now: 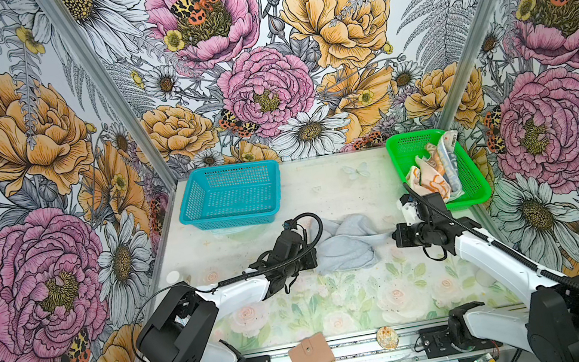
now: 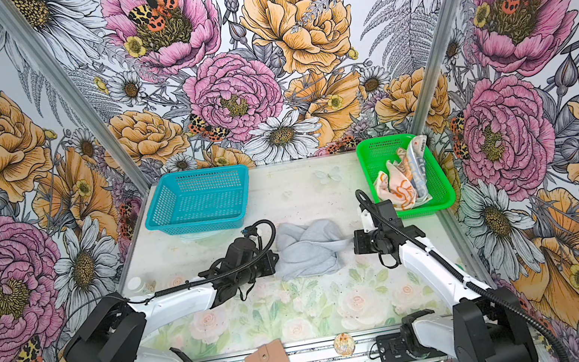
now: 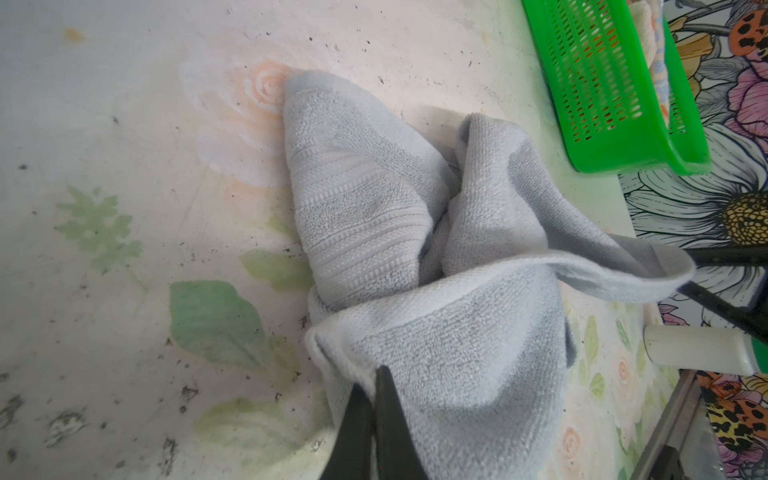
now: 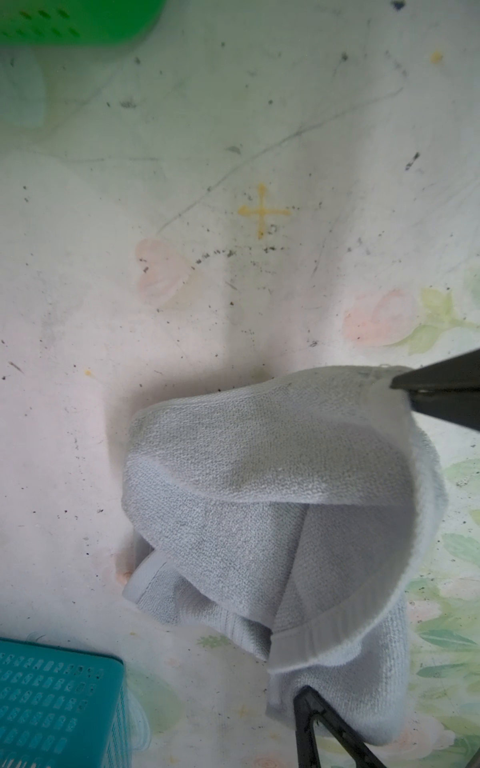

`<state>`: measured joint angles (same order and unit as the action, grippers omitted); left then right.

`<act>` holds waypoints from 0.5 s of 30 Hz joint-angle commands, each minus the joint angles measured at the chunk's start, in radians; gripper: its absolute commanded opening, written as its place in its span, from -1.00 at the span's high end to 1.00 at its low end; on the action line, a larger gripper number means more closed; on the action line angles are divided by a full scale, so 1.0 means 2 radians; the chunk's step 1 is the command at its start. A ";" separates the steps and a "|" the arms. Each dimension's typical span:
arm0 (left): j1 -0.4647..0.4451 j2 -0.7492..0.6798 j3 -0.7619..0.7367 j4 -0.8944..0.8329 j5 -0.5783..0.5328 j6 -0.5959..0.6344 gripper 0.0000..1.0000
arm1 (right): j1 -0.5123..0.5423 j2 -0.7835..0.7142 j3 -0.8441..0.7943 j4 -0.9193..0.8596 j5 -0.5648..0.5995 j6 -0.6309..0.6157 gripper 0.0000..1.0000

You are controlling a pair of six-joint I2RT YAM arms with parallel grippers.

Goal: Fold and stack the towels
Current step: 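Lift the grey towel high with both grippers holding its two corners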

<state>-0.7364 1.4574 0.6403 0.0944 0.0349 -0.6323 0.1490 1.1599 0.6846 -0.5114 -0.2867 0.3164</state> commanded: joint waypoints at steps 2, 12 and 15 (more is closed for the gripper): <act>-0.003 -0.057 0.018 -0.017 -0.008 0.064 1.00 | -0.001 0.000 0.042 0.009 -0.023 0.000 1.00; 0.018 -0.187 0.167 -0.102 -0.055 0.270 1.00 | 0.008 -0.020 0.247 0.009 -0.059 -0.012 1.00; 0.018 -0.211 0.211 -0.093 -0.045 0.308 1.00 | 0.010 -0.028 0.308 0.009 -0.058 -0.021 1.00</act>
<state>-0.7086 1.0782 1.0000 -0.0784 -0.0422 -0.1623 0.1593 1.1465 1.2076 -0.5175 -0.3813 0.3012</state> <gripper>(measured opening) 0.046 0.043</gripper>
